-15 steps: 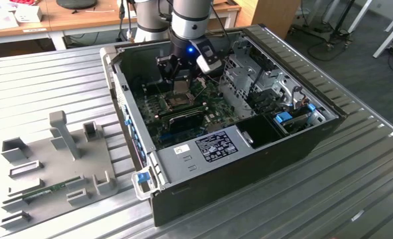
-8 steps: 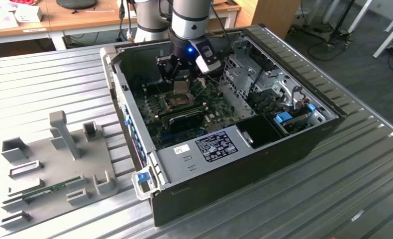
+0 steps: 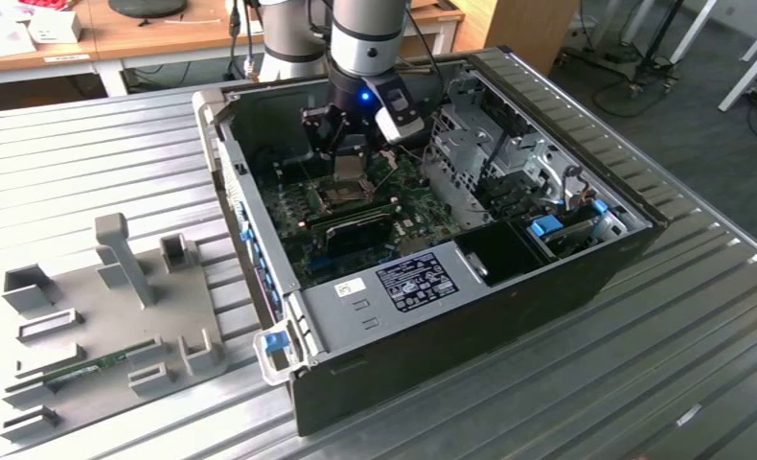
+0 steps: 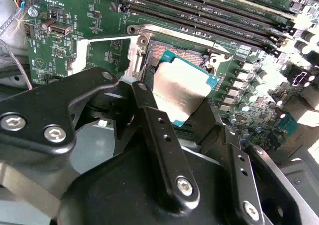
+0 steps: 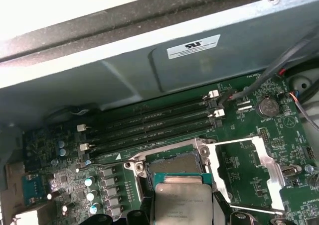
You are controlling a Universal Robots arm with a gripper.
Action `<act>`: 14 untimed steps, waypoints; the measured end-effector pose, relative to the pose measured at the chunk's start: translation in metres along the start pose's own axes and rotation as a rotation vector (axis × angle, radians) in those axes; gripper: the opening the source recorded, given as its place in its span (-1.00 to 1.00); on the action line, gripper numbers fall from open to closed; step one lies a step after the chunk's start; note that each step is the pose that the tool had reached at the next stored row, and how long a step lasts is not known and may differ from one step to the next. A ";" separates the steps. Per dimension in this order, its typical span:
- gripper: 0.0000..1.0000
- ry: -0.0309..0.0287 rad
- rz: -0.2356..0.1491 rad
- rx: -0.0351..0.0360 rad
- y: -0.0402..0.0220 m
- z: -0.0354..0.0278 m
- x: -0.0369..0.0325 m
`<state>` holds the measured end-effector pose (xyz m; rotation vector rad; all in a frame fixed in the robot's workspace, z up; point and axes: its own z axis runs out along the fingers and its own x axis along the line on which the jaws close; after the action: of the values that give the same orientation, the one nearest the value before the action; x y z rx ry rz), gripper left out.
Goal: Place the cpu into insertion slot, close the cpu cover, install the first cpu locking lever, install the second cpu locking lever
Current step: 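Place the cpu into insertion slot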
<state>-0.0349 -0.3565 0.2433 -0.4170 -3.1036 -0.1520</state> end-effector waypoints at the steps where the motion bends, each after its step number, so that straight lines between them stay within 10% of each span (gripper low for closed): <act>1: 0.08 -0.0006 0.007 -0.0002 0.0000 0.0001 0.0000; 14: 0.08 -0.0181 0.190 -0.0036 -0.0002 0.0019 0.0000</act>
<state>-0.0349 -0.3565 0.2414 -0.7129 -3.0587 -0.1526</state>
